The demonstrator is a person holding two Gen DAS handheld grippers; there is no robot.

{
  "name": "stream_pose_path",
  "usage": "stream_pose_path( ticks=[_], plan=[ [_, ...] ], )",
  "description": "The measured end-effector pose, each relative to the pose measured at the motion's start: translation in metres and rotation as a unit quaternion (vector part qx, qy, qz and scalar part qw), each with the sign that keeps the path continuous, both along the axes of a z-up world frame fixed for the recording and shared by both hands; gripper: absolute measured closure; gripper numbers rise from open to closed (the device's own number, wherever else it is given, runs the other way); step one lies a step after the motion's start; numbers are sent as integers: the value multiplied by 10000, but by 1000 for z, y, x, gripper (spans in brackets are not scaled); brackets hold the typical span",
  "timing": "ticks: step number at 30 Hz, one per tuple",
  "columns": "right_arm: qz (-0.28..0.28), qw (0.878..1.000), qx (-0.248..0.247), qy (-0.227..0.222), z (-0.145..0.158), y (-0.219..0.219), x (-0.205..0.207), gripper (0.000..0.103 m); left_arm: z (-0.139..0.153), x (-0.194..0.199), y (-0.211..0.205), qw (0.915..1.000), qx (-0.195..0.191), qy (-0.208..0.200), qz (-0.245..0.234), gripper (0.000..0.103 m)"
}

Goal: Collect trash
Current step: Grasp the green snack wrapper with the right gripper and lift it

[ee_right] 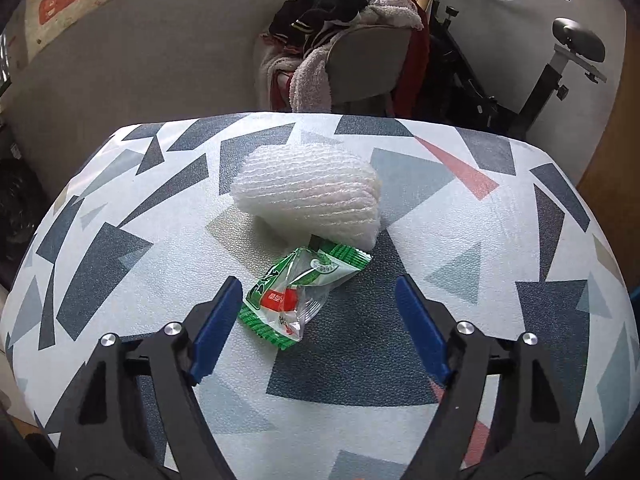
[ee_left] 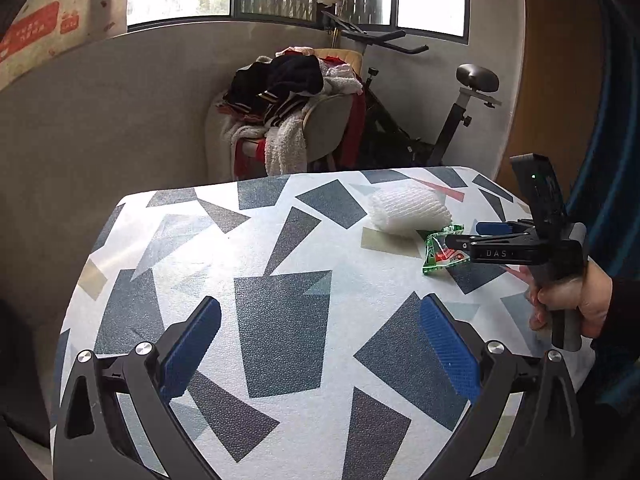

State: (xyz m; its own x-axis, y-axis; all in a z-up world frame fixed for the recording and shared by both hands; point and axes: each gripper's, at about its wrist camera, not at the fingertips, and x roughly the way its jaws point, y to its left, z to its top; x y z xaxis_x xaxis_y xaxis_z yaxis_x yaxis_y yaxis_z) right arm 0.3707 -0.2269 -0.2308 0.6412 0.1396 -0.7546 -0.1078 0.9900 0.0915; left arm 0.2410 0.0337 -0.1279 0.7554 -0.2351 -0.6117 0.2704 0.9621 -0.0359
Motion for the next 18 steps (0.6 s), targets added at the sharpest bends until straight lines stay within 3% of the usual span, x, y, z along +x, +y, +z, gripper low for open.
stream_pose_path(
  ticks=[2, 3, 4, 9, 13, 18],
  plan=[
    [-29, 9997, 118, 226, -10, 0, 11, 41, -2, 11, -2, 9998, -162, 106, -39, 6],
    [36, 9993, 126, 351, -15, 1, 13, 64, -3, 16, -3, 9996, -230, 154, -51, 6],
    [95, 9992, 211, 334, -15, 0, 11, 72, -4, 20, -4, 9993, -300, 201, -69, 6],
    [200, 9976, 604, -265, 2, -19, -22, 76, -13, 43, -14, 9959, -733, 483, -202, 6],
    [-329, 9938, 469, -955, 8, -49, -50, 76, -24, 72, -27, 9894, -1230, 754, -163, 8],
    [-1019, 9843, 955, -1083, 1, -79, -55, 76, -39, 120, -61, 9805, -1608, 1116, -177, 15]
  ],
)
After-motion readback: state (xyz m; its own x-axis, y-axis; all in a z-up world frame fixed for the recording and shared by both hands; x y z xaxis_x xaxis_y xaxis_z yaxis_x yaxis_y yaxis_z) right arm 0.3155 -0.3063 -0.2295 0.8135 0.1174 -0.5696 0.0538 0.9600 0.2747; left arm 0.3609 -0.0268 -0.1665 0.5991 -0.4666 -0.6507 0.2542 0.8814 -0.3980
